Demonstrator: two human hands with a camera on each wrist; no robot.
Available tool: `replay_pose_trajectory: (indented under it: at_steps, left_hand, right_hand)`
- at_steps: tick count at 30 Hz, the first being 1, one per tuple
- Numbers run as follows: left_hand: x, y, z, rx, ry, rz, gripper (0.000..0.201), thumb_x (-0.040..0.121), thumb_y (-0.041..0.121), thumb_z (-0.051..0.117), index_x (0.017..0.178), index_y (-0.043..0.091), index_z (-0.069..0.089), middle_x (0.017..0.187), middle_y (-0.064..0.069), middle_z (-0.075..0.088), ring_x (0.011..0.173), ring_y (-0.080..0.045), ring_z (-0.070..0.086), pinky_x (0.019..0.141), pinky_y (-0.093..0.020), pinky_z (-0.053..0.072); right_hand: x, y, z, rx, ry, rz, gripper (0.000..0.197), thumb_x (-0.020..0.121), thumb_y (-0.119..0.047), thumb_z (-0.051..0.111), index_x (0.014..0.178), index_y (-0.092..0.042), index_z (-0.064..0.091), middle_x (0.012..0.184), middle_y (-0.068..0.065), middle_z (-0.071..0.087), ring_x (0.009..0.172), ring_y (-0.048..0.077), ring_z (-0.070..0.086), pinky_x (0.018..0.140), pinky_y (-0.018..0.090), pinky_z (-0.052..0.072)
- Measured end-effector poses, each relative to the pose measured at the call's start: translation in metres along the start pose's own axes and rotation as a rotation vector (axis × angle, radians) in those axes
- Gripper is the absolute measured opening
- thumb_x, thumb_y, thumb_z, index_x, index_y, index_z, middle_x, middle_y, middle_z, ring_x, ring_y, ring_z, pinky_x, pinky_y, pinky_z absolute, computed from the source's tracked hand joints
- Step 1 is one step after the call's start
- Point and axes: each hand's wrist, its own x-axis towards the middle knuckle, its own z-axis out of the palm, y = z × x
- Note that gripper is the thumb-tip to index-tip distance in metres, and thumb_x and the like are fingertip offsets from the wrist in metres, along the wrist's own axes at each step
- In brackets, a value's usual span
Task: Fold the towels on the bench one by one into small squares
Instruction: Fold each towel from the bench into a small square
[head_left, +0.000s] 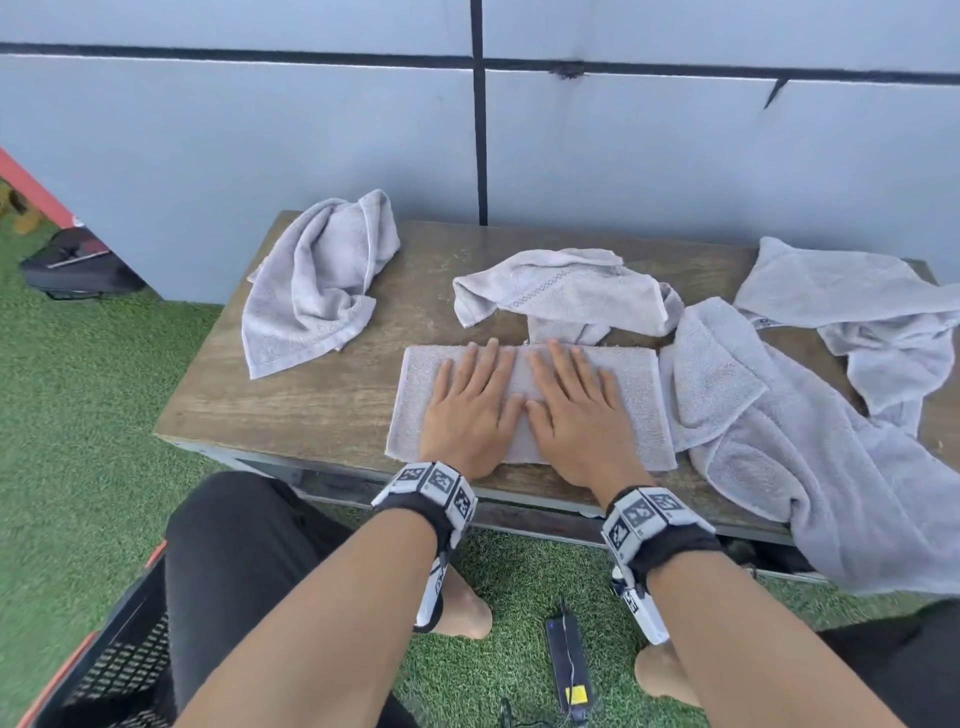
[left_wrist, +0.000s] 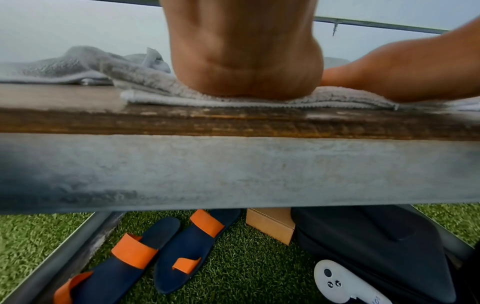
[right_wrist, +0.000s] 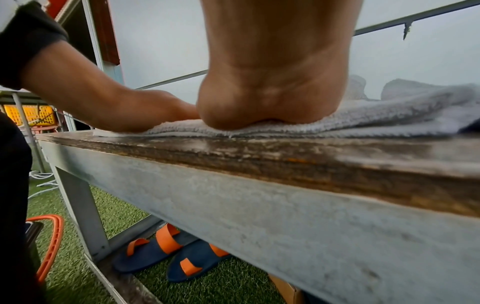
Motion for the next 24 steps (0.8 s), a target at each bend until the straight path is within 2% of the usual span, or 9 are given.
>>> replay_pose_trajectory:
  at_steps: [5,9,14,19,24]
  left_hand:
    - [-0.001,-0.003,0.003,-0.005,0.031,-0.025,0.062,0.104,0.051,0.02,0.16,0.028,0.007,0.168,0.005,0.003,0.155,-0.017,-0.003,0.125,-0.044,0.001]
    - [-0.002,-0.012,0.0,0.002,0.051,-0.053,0.061,0.105,0.049,0.018,0.16,0.027,0.009,0.168,0.004,0.005,0.155,-0.017,-0.002,0.126,-0.042,-0.002]
    - [-0.006,-0.022,-0.004,-0.012,0.032,-0.089,0.06,0.105,0.048,0.015,0.161,0.027,0.004,0.168,0.005,-0.001,0.154,-0.014,-0.008,0.125,-0.04,-0.005]
    - [-0.013,-0.033,-0.008,-0.002,0.022,-0.151,0.06,0.105,0.05,0.011,0.16,0.029,-0.001,0.168,0.009,-0.005,0.154,-0.012,-0.011,0.125,-0.044,-0.005]
    - [-0.018,-0.042,-0.013,-0.034,-0.001,-0.215,0.06,0.105,0.051,0.008,0.16,0.03,-0.005,0.167,0.012,-0.011,0.153,-0.012,-0.015,0.124,-0.048,-0.007]
  right_hand:
    - [-0.002,0.002,-0.001,0.015,0.008,0.045,0.064,0.102,-0.054,0.019,0.159,-0.031,0.002,0.168,-0.005,-0.007,0.154,0.016,-0.008,0.125,0.046,0.0]
    - [-0.003,0.011,-0.001,-0.003,0.029,0.105,0.071,0.1,-0.06,0.017,0.16,-0.027,-0.001,0.168,-0.004,-0.006,0.154,0.015,-0.007,0.125,0.046,0.0]
    - [-0.008,0.029,-0.004,-0.023,0.006,0.15,0.073,0.099,-0.061,0.012,0.16,-0.023,-0.003,0.168,-0.005,-0.007,0.154,0.013,-0.01,0.125,0.043,-0.002]
    - [-0.014,0.034,-0.009,-0.034,0.028,0.187,0.071,0.101,-0.056,0.016,0.16,-0.019,0.005,0.168,-0.001,-0.001,0.154,0.017,-0.006,0.125,0.042,-0.004]
    - [-0.012,0.038,-0.017,0.03,-0.03,0.303,0.077,0.099,-0.061,0.018,0.16,-0.016,0.0,0.168,0.003,-0.006,0.154,0.02,-0.009,0.125,0.042,-0.003]
